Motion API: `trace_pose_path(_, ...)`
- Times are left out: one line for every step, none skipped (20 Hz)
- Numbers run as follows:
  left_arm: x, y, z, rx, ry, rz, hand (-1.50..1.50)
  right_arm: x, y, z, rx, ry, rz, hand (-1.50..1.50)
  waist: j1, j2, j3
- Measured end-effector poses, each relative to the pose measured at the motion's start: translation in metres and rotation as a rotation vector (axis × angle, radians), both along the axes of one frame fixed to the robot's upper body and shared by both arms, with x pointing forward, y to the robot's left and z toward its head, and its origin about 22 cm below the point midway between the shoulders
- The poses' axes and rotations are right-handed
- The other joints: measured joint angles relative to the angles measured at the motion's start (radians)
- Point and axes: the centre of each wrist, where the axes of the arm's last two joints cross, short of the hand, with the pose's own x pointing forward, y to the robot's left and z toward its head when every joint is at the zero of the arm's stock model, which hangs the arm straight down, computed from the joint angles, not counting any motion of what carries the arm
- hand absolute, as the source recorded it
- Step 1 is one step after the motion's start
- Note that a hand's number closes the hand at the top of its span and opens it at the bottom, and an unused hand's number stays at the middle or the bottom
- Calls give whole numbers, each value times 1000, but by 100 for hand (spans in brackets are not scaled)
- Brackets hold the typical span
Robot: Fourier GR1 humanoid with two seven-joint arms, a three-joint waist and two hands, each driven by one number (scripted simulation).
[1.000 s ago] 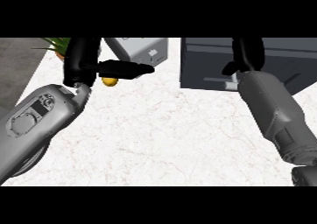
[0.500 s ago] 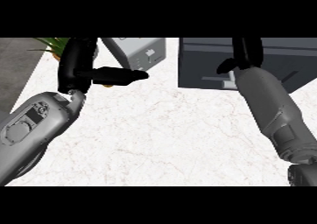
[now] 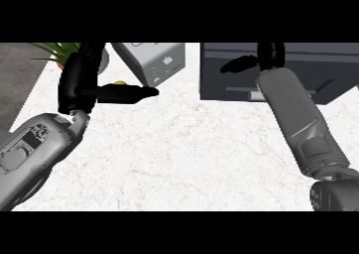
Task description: Pick up the can, place it into the drawer and close the drawer
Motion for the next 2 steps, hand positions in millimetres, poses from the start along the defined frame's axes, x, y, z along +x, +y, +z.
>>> trace_pose_path(-2, 2, -2, -5, -1, 2, -150, 1, 1, 4, 29, 2, 10, -150, -2, 0, 0)
trace_pose_path(-1, 4, -3, -8, 0, 5, -150, 1, 3, 3, 56, -1, 18, -150, -5, -1, -1)
